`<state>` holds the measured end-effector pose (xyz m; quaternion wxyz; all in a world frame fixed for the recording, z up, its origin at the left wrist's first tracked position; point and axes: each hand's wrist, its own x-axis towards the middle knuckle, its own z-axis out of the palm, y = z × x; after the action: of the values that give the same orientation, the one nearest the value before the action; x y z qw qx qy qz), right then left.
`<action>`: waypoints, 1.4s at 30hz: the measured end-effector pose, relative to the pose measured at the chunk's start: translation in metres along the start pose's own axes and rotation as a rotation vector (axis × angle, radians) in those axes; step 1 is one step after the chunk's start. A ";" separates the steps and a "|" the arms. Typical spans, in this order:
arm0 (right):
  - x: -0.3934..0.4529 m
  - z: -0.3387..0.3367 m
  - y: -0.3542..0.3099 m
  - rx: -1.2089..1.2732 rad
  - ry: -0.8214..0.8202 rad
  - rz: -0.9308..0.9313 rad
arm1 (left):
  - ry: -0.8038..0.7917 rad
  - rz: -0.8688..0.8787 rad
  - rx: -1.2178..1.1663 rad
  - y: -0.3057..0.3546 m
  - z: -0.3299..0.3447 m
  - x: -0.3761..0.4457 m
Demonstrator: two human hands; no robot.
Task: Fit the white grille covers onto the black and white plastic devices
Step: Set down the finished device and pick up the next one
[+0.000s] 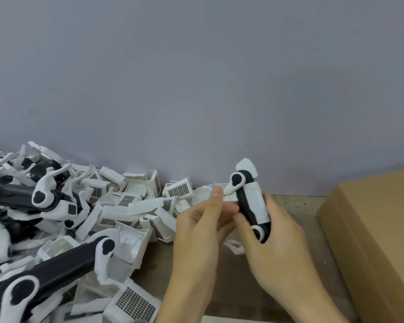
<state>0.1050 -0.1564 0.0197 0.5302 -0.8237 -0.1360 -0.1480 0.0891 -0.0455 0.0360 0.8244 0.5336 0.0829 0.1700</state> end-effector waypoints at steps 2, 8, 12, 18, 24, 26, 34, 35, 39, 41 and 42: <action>0.004 -0.006 0.002 0.074 0.086 0.096 | 0.013 0.133 0.147 0.000 0.000 0.000; 0.011 -0.026 -0.002 1.001 -0.141 0.740 | 0.157 0.179 0.318 0.011 -0.008 0.002; 0.010 -0.030 -0.005 0.418 -0.318 0.375 | 0.014 -0.124 -0.026 0.014 -0.012 0.003; 0.011 -0.059 -0.029 -0.018 -0.474 0.062 | -0.245 -0.163 0.096 0.023 -0.037 0.008; 0.006 -0.072 -0.055 -0.320 -0.549 0.050 | -0.161 -0.075 0.028 0.020 -0.033 0.012; 0.001 -0.071 -0.059 -0.468 -0.522 0.066 | -0.137 -0.093 0.056 0.020 -0.030 0.012; 0.000 -0.108 -0.068 0.203 -0.588 0.371 | -0.099 -0.182 -0.090 0.020 -0.020 0.001; 0.003 -0.117 -0.070 0.321 -0.472 0.377 | -0.079 -0.191 -0.062 0.019 -0.019 0.000; 0.014 -0.169 -0.072 0.781 0.167 0.320 | -0.035 -0.190 0.036 0.014 -0.014 -0.001; 0.011 -0.202 -0.063 1.040 0.458 0.261 | -0.034 -0.196 0.033 0.016 -0.010 -0.002; 0.007 -0.215 -0.057 1.114 0.569 0.241 | -0.033 -0.205 0.028 0.017 -0.008 -0.002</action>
<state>0.0683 -0.3296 0.1551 0.9075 -0.3623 0.0472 -0.2072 0.0817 -0.0330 0.0476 0.8311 0.5365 0.1261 0.0748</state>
